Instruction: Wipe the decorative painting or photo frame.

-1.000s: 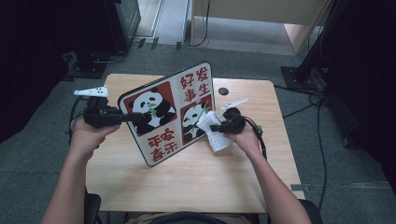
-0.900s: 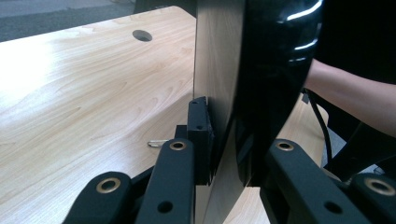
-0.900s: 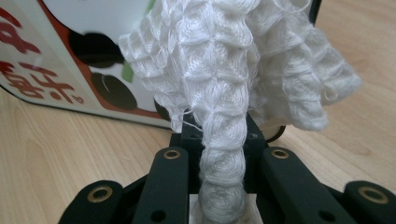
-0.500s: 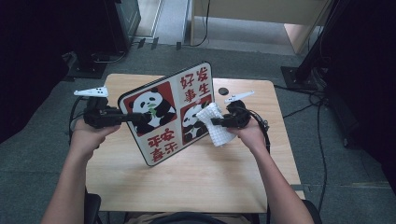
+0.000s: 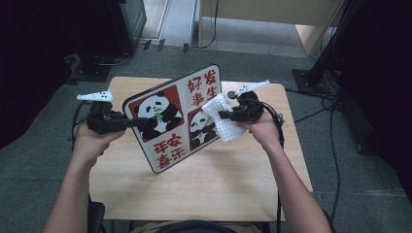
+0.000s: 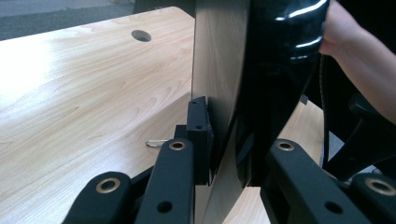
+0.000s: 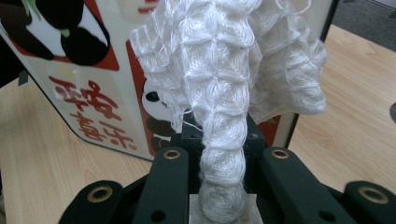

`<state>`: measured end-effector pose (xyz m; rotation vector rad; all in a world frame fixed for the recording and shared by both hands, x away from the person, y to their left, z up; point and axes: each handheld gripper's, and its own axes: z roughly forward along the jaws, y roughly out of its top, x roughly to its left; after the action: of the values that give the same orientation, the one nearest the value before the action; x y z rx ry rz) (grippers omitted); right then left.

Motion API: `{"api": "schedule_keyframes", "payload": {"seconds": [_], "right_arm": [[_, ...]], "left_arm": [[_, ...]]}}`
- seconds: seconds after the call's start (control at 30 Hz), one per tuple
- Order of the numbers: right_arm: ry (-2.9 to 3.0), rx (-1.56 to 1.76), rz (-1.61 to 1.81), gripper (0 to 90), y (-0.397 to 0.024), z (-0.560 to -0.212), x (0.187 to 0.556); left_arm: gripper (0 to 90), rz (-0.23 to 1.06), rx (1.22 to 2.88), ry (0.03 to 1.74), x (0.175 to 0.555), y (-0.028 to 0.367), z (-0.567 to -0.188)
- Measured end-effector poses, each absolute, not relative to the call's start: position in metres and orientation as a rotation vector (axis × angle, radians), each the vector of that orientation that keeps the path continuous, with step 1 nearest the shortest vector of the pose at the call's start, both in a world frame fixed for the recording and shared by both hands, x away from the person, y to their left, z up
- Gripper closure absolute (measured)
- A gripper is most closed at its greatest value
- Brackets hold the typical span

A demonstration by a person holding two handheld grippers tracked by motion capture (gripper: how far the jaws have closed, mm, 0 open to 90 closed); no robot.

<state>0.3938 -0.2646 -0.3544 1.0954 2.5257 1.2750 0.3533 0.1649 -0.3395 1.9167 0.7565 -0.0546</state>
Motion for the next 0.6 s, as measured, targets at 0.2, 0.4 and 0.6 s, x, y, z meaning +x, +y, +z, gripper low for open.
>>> {"api": "schedule_keyframes", "payload": {"seconds": [0.2, 0.4, 0.6], "right_arm": [[2.530, 1.118, 1.265, 78.7, -0.263, -0.337, 0.401], [2.534, 1.052, 1.249, 78.6, -0.255, -0.314, 0.404], [2.528, 1.021, 1.239, 78.6, -0.250, -0.291, 0.408]], "left_arm": [[78.9, -0.054, 1.915, 0.766, 0.353, 0.165, -0.339], [79.2, -0.050, 1.914, 0.782, 0.353, 0.164, -0.339], [79.0, -0.046, 1.916, 0.784, 0.352, 0.164, -0.339]]}}
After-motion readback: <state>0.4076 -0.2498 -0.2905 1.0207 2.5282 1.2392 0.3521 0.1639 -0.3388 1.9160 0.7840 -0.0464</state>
